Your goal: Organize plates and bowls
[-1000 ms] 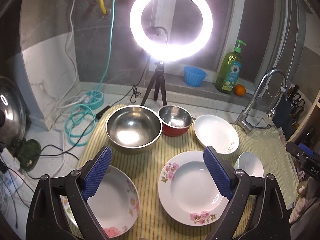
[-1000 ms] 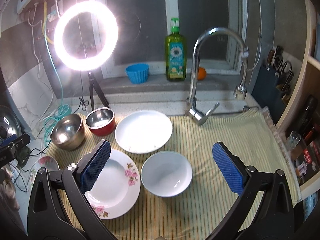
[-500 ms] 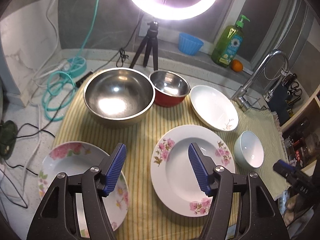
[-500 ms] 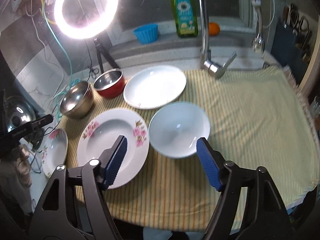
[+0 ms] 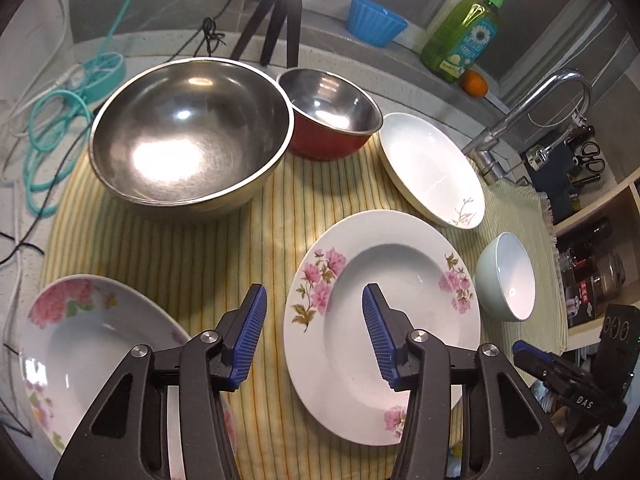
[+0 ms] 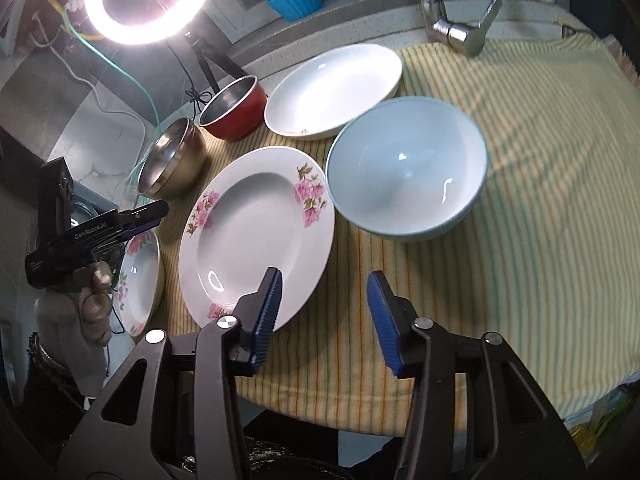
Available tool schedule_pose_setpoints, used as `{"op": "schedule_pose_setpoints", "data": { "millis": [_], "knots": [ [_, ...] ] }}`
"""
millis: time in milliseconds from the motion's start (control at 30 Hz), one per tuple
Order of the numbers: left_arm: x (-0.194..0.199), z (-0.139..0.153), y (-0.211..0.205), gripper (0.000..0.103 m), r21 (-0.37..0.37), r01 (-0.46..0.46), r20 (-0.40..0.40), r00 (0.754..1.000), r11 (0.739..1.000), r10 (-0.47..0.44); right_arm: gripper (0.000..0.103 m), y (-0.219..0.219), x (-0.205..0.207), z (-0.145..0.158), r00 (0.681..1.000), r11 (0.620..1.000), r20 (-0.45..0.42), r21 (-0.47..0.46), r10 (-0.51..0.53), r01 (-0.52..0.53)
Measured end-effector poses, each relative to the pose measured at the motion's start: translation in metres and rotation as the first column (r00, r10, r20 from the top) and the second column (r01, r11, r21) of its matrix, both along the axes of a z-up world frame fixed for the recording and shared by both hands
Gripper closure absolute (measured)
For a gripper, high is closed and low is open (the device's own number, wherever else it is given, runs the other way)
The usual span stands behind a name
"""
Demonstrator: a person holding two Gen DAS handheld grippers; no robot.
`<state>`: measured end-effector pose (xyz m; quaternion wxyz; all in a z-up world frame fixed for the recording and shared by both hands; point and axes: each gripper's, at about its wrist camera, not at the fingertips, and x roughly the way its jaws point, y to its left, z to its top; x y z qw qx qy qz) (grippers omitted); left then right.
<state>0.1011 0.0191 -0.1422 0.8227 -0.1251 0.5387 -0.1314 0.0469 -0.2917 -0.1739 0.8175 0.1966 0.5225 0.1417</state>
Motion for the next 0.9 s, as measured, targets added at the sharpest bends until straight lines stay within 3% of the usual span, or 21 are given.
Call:
{"op": "schedule_pose_setpoints", "data": {
  "millis": [233, 900],
  "knots": [
    [0.017, -0.016, 0.001, 0.067, -0.025, 0.029, -0.055, 0.998, 0.999, -0.031, 0.067, 0.004, 0.011, -0.017, 0.999, 0.998, -0.044, 0.048, -0.030, 0.032],
    [0.033, -0.040, -0.005, 0.075, -0.085, 0.050, -0.116, 0.992, 0.995, -0.060, 0.081, 0.008, 0.028, -0.037, 0.993, 0.997, -0.108, 0.058, -0.039, 0.045]
  ]
}}
